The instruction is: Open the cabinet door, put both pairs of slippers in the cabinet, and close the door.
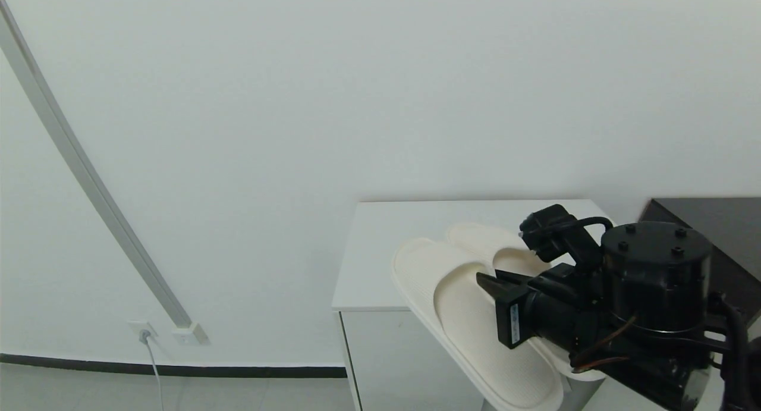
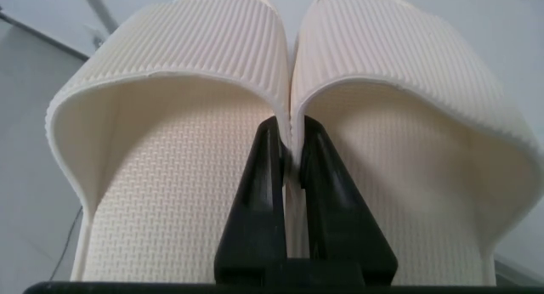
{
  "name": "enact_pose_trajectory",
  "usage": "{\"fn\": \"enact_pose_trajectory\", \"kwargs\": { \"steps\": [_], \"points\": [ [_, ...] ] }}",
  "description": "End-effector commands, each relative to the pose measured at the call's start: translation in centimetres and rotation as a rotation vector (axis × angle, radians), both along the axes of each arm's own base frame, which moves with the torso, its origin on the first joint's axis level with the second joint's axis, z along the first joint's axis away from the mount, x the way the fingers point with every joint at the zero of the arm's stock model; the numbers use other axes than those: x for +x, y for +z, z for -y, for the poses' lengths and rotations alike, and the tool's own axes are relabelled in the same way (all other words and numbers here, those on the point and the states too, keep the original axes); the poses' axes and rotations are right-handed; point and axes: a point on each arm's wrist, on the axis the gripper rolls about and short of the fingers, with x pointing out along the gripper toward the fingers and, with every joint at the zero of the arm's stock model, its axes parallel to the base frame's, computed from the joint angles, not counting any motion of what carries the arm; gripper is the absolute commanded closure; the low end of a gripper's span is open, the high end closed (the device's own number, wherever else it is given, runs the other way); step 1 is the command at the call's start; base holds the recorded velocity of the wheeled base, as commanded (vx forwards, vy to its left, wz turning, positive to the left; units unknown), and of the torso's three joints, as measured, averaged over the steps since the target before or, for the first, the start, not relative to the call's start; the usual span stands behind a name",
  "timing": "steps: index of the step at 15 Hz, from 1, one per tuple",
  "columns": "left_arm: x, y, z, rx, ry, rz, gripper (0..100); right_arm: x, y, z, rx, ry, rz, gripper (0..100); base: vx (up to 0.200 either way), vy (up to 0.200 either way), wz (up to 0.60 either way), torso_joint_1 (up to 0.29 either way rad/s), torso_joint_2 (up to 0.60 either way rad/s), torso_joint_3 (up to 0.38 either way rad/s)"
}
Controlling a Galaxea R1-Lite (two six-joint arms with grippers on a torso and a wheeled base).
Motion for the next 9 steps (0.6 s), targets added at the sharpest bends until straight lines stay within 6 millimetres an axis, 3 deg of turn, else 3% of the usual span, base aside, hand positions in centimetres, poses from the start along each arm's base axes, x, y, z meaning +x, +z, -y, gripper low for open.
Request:
{"fn": "enact_pose_trajectory", "kwargs": {
  "steps": [1, 8, 9],
  "points": [
    [0.01, 0.0, 0.0, -0.002, 0.0, -0.001, 100, -0.87, 0.77, 0.76, 0.025, 0.022, 0.015, 100, 0.0, 0.0, 0.0, 0.0, 0.0, 0.0],
    [0.01, 0.0, 0.0, -0.003, 0.0, -0.001, 100, -1.0, 0.92, 1.46, 0.025, 0.004, 0.021, 100, 0.0, 0.0, 0.0, 0.0, 0.0, 0.0],
    [0.01, 0.0, 0.0, -0.003, 0.0, -0.001, 100, -1.0, 0.92, 1.46, 0.023, 0.003, 0.022, 100, -0.2, 0.0, 0.0, 0.002, 0.0, 0.007]
  ]
}}
